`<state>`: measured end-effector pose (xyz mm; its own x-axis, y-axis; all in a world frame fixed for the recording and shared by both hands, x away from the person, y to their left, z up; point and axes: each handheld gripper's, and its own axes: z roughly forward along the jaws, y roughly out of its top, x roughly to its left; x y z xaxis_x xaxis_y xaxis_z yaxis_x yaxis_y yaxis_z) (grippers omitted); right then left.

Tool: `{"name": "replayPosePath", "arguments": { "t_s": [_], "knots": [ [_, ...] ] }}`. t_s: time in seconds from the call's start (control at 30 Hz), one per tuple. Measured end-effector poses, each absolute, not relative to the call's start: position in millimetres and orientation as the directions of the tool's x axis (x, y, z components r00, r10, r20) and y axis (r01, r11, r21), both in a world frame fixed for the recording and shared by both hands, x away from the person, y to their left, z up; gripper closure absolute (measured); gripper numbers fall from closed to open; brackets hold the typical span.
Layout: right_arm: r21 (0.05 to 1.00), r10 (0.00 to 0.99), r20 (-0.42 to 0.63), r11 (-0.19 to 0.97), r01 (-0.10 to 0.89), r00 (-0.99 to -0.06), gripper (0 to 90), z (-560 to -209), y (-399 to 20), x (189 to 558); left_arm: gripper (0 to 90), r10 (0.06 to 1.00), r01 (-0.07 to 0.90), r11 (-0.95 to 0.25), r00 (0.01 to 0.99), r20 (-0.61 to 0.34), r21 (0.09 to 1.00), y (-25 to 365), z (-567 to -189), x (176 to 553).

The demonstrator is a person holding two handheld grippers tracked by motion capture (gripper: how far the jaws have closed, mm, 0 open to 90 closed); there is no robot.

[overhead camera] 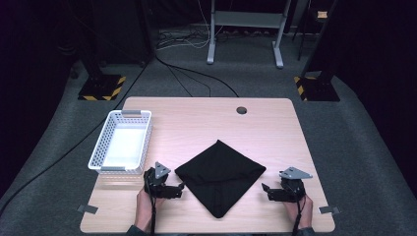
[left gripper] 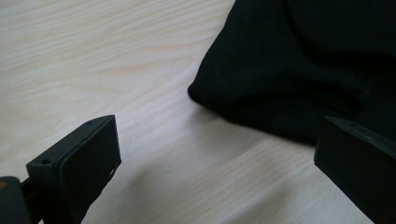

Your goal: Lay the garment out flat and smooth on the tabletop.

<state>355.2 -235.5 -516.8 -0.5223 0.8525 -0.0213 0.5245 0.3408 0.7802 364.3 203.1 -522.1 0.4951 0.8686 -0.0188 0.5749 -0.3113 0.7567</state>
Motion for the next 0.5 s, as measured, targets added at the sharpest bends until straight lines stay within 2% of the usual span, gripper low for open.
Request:
{"name": "replayPosePath", "arguments": {
  "t_s": [0.37,0.5],
  "knots": [
    [0.787,0.767,-0.089,0.446,0.427,-0.636,12.1,-485.4,-140.9,382.3,0.2,0.842,0.560,-0.357,0.540,-0.003,0.747,173.3,-523.6,389.7],
    [0.749,0.746,-0.071,0.478,0.459,-0.662,12.4,-493.7,-112.0,403.6,0.2,0.837,0.577,-0.363,0.547,-0.016,0.731,167.8,-531.7,394.7]
  ]
}}
